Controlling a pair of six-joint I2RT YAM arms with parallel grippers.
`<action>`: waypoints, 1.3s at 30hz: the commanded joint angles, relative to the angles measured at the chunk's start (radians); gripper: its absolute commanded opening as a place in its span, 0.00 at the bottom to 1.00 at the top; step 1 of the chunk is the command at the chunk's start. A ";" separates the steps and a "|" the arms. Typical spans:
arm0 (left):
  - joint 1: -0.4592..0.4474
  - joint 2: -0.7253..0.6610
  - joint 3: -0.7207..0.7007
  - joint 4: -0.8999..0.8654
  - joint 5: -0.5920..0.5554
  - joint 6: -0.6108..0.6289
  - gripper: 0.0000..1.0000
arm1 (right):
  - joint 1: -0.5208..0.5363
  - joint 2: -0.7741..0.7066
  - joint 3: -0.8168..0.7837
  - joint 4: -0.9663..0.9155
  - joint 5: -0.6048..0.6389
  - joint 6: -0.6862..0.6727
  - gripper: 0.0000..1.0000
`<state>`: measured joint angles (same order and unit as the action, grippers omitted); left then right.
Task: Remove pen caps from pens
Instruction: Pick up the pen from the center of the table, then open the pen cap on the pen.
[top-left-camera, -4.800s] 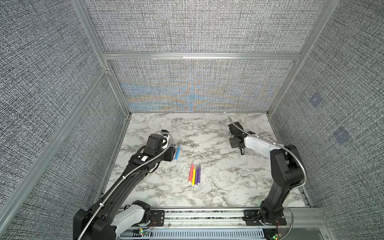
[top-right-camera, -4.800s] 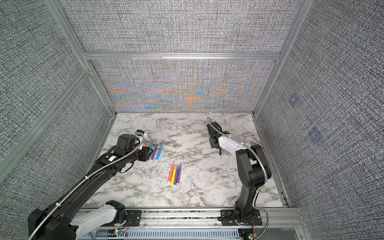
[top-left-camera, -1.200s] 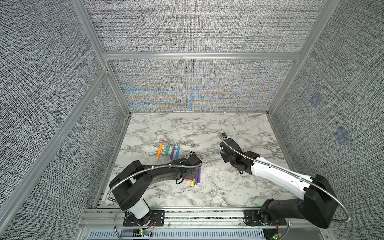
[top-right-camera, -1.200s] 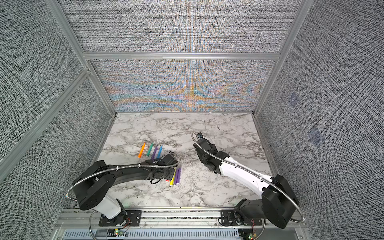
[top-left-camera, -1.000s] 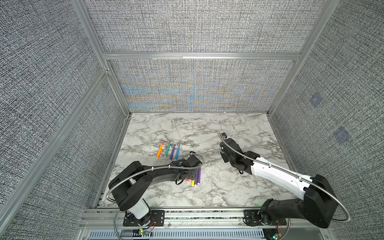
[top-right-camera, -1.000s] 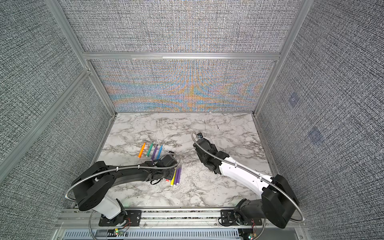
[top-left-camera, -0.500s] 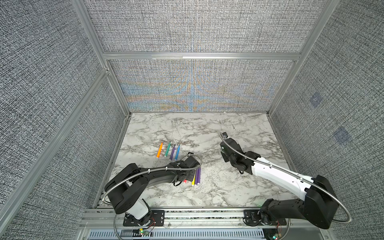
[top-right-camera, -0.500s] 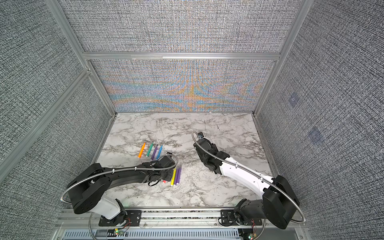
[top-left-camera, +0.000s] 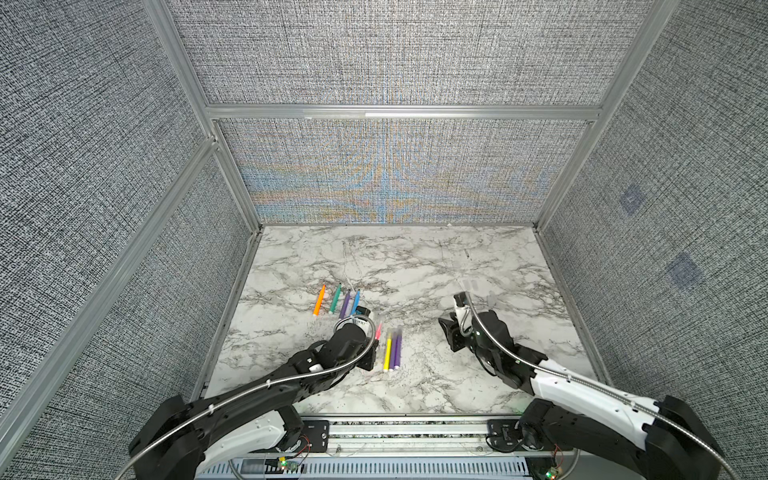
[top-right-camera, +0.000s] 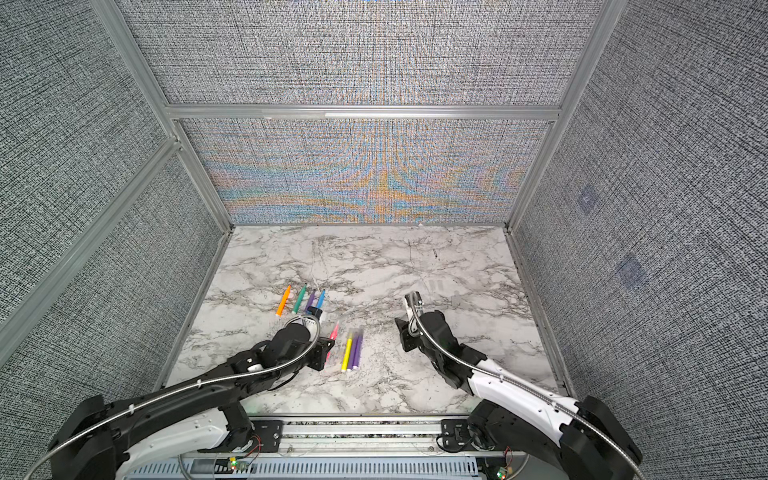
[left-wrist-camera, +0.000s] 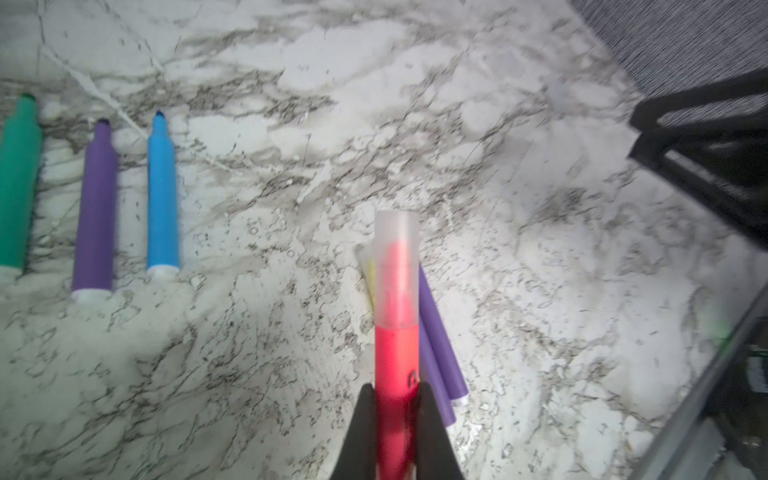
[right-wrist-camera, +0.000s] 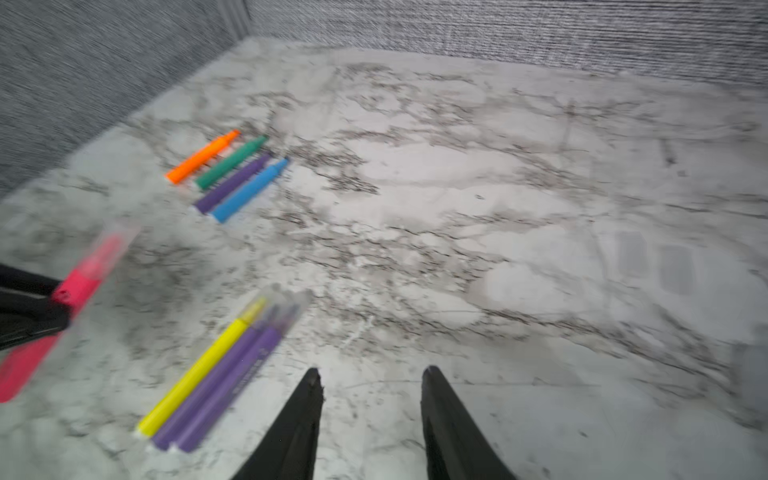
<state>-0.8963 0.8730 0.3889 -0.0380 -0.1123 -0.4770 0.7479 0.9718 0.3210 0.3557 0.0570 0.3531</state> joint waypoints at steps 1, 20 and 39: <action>0.000 -0.089 -0.046 0.155 0.077 0.015 0.07 | 0.005 0.001 -0.028 0.378 -0.227 0.119 0.43; -0.001 -0.315 -0.131 0.216 0.182 0.012 0.04 | 0.206 0.408 0.208 0.607 -0.306 0.145 0.43; -0.001 -0.404 -0.153 0.168 0.168 0.032 0.13 | 0.228 0.531 0.300 0.667 -0.378 0.159 0.00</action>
<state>-0.8963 0.4667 0.2333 0.0891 0.0486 -0.4397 0.9752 1.5013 0.6201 0.9558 -0.3264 0.5602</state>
